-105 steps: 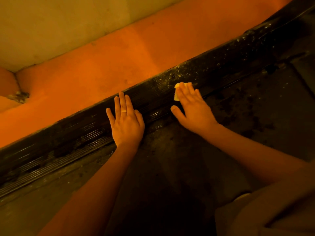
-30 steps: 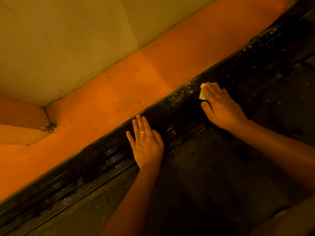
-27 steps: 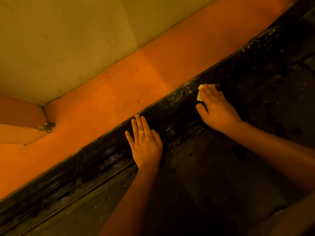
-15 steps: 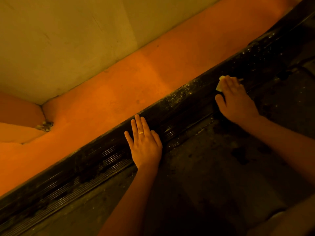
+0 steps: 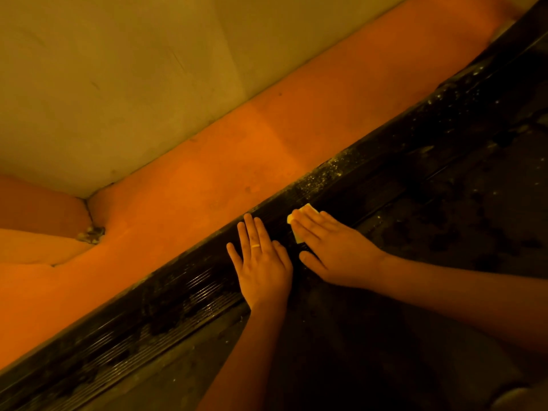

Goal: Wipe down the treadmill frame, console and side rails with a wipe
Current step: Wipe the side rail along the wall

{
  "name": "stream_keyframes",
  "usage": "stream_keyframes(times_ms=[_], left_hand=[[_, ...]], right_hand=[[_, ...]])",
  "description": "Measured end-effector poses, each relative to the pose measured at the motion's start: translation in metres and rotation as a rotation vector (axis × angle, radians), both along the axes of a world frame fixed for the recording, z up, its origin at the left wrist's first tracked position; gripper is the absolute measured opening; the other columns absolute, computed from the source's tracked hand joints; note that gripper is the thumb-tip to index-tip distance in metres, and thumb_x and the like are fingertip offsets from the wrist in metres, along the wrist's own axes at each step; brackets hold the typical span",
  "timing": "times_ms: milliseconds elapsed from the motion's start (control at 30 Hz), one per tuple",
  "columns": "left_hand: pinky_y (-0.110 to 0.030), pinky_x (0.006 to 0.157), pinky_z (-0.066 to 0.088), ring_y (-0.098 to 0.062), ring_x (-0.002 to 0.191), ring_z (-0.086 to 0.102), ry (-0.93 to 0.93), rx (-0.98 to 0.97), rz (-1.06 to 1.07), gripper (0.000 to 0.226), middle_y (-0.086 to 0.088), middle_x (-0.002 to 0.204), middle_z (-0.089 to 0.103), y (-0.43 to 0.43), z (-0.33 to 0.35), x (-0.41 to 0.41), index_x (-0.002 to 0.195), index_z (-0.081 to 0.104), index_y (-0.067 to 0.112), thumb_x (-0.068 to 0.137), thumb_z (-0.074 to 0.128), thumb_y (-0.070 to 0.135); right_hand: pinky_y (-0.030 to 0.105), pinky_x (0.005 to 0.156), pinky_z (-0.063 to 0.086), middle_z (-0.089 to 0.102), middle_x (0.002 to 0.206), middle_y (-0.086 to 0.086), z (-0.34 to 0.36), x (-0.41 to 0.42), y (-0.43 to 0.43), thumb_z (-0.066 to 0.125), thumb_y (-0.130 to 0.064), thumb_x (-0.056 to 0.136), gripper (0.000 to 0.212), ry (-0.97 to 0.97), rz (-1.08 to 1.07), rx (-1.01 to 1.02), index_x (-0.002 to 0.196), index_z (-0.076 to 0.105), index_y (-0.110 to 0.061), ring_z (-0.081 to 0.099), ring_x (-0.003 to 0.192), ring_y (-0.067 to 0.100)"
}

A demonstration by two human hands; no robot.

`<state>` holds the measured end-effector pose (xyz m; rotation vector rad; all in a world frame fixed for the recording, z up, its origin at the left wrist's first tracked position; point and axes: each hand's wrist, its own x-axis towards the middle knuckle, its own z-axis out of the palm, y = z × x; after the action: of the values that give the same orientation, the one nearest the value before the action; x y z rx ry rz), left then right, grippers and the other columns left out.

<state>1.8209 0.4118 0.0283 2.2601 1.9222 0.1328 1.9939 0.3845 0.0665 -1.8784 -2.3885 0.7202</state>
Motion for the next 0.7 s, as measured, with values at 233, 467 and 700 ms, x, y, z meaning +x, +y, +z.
stream_keyframes(times_ms=[233,467,700], left_hand=[[-0.051,0.124,0.002,-0.021,0.155,-0.002,-0.004,-0.014,-0.002,0.062,-0.004,0.167,0.004,0.000,0.001,0.000,0.159,0.018,0.012,0.103,0.017,0.039],[-0.051,0.124,0.003,-0.021,0.155,-0.001,-0.015,-0.008,0.001,0.062,-0.005,0.167,0.006,0.000,0.001,0.000,0.158,0.019,0.012,0.103,0.018,0.039],[-0.052,0.124,0.004,-0.022,0.155,0.000,-0.015,-0.005,-0.001,0.061,-0.005,0.167,0.006,0.000,-0.001,-0.001,0.158,0.018,0.012,0.103,0.018,0.039]], right_hand=[[0.032,0.120,-0.007,0.000,0.167,0.001,-0.006,0.020,0.019,0.005,-0.050,0.097,0.071,-0.065,0.011,0.027,0.160,0.007,-0.017,-0.007,0.153,0.016],[0.038,0.122,0.001,0.007,0.167,0.009,-0.006,0.066,0.023,0.001,-0.053,0.095,0.077,-0.129,-0.306,0.029,0.159,0.009,-0.011,0.001,0.154,0.024],[0.033,0.119,-0.008,-0.010,0.165,0.003,-0.002,0.041,0.026,-0.002,-0.060,0.092,0.081,-0.100,-0.130,0.011,0.159,-0.003,-0.015,-0.015,0.150,0.018]])
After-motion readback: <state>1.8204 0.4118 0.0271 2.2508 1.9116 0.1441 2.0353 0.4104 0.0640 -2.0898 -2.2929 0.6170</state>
